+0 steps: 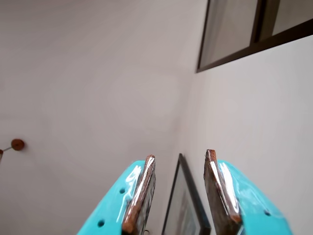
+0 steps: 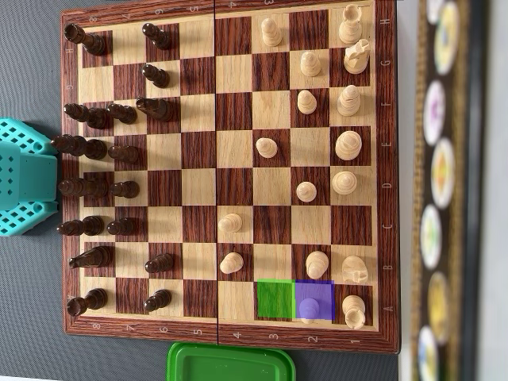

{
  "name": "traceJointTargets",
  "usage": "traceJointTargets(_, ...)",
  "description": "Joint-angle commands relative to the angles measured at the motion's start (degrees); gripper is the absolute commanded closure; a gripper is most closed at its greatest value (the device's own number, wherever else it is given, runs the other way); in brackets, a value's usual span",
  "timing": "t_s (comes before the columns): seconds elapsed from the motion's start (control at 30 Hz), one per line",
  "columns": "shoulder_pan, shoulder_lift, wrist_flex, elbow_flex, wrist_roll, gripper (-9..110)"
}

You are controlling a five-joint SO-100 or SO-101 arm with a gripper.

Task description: Play chess

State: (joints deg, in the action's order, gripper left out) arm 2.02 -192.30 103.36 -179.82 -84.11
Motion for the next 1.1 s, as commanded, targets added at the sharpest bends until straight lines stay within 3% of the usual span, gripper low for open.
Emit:
traceJointTargets(0.0,0.1,0.4,0.0,-1.2,0.3,86)
traceJointTargets(0.3,0.2,0.4,-0.9,-1.1,0.6,86)
traceJointTargets(0.4,0.2,0.4,-6.0,1.6,3.9,86)
traceJointTargets(1.07,0.2,0.4,-80.3,30.4,8.1,86)
